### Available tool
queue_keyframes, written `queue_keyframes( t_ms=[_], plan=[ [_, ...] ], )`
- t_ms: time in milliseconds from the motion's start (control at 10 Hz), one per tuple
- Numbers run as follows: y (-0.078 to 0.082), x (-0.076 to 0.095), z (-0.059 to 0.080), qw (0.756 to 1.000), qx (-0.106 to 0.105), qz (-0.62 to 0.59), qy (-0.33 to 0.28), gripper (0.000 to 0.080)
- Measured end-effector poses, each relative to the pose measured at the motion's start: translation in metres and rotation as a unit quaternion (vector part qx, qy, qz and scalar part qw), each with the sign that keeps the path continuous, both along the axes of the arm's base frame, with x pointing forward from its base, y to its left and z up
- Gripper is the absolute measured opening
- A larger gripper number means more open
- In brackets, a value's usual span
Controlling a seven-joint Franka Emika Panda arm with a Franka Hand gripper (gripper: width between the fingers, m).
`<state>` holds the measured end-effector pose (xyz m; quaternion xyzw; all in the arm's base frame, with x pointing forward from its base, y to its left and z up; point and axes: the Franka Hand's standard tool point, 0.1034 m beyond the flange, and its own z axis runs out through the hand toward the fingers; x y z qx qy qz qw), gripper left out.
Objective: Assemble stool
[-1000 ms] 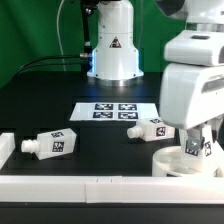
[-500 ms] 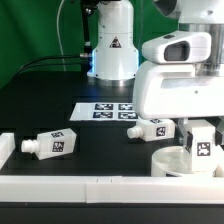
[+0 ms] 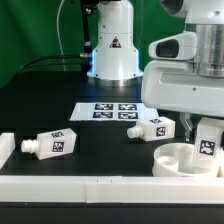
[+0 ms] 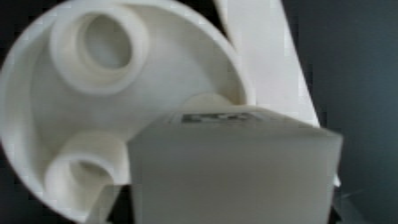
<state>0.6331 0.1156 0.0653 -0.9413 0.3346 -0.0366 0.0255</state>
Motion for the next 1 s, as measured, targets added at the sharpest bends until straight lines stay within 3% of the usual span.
queue_keyframes(
  t_ms=[100,200,500,800,900,1000],
  plan=[
    [-0.0004,-0.0015,-0.0015,0.995,0.013,-0.100,-0.003,0.0334],
    [0.0014,-0.0025,-0.0009,0.997,0.009,-0.082,0.002,0.0334],
    [0.0010,-0.0033,-0.0017,0.981,0.026,-0.194,0.007,0.0334],
    [0.0042,-0.0029,-0.0012,0.876,0.063,-0.477,0.004,0.0334],
    [0.0045,-0.0029,-0.0013,0.864,0.066,-0.499,0.004,0.0334],
    [0.0059,-0.0033,-0.0017,0.863,0.068,-0.501,0.005,0.0452]
  ],
)
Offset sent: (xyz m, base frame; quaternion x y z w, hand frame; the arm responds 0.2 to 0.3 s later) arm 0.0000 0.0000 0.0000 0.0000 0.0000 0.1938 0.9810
